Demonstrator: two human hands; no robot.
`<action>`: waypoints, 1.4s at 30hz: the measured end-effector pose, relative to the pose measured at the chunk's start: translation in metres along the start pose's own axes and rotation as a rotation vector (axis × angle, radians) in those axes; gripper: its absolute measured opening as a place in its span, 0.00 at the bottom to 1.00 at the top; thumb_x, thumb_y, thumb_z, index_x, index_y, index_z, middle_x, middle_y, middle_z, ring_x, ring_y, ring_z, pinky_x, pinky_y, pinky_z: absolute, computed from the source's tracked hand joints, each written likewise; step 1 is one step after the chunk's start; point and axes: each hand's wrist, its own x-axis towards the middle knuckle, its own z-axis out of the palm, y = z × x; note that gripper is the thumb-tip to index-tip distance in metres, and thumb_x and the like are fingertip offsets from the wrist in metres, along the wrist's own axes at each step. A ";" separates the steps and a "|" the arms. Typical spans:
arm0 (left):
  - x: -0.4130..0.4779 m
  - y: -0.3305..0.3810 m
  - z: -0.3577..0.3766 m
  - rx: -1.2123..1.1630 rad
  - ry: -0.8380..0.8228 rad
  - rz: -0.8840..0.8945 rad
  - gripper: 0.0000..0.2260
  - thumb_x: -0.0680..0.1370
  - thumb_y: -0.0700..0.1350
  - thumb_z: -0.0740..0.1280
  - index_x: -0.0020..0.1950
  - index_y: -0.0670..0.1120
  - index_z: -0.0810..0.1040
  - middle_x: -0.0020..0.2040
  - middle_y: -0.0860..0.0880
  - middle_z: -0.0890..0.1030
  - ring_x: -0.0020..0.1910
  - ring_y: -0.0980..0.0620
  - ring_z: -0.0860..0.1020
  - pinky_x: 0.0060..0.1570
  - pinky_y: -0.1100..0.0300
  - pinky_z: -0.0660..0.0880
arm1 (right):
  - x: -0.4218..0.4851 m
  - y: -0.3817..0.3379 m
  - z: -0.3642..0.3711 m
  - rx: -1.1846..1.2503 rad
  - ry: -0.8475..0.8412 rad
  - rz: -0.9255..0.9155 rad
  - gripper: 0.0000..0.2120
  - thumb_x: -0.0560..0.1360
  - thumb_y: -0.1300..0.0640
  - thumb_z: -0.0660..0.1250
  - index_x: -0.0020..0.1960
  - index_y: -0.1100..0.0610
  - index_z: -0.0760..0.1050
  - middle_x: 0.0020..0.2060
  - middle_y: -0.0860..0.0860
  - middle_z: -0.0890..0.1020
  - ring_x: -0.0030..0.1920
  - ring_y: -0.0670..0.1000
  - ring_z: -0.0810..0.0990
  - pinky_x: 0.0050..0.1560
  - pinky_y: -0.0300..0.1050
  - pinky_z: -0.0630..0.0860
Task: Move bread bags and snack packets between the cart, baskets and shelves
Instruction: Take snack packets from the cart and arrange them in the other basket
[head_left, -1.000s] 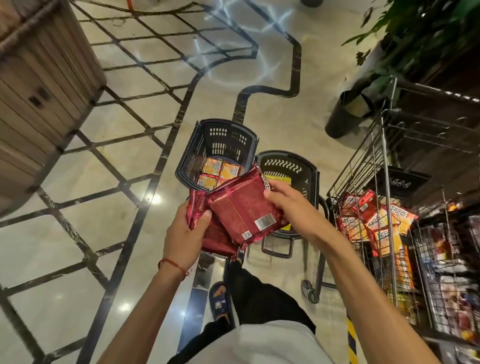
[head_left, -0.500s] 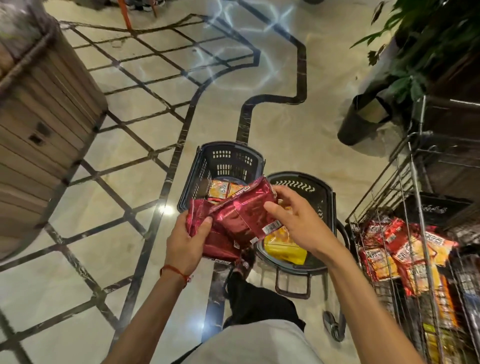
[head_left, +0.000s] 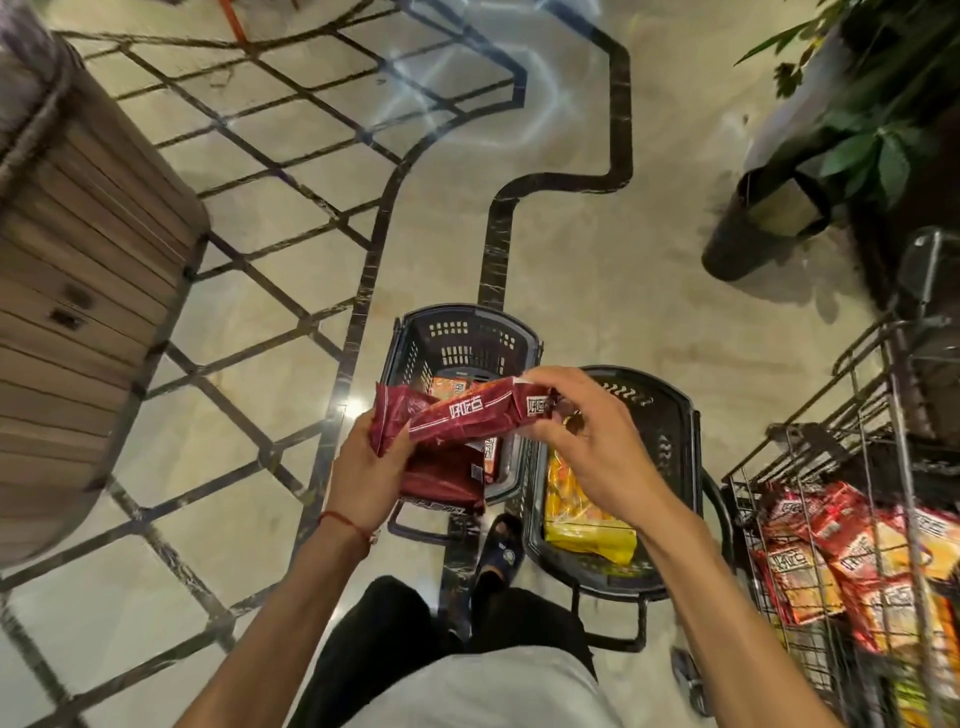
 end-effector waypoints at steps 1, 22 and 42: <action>0.005 0.000 -0.001 0.004 -0.001 -0.001 0.16 0.79 0.55 0.71 0.65 0.53 0.77 0.55 0.51 0.84 0.54 0.51 0.84 0.57 0.47 0.81 | 0.003 -0.001 0.000 0.009 -0.019 -0.003 0.23 0.77 0.61 0.74 0.64 0.39 0.77 0.62 0.36 0.78 0.53 0.44 0.78 0.53 0.35 0.73; 0.115 0.024 -0.082 -0.004 -0.164 0.168 0.21 0.81 0.53 0.68 0.72 0.50 0.72 0.57 0.54 0.82 0.57 0.57 0.81 0.53 0.64 0.77 | 0.072 -0.068 0.116 0.419 0.535 0.409 0.29 0.76 0.61 0.77 0.71 0.47 0.68 0.71 0.48 0.68 0.67 0.41 0.73 0.58 0.33 0.78; 0.146 0.007 -0.097 -0.030 -0.355 0.151 0.30 0.76 0.57 0.72 0.77 0.52 0.68 0.63 0.53 0.81 0.60 0.57 0.81 0.59 0.57 0.81 | 0.083 -0.050 0.140 0.919 0.497 0.510 0.34 0.79 0.65 0.71 0.77 0.39 0.65 0.66 0.56 0.82 0.64 0.62 0.83 0.62 0.70 0.79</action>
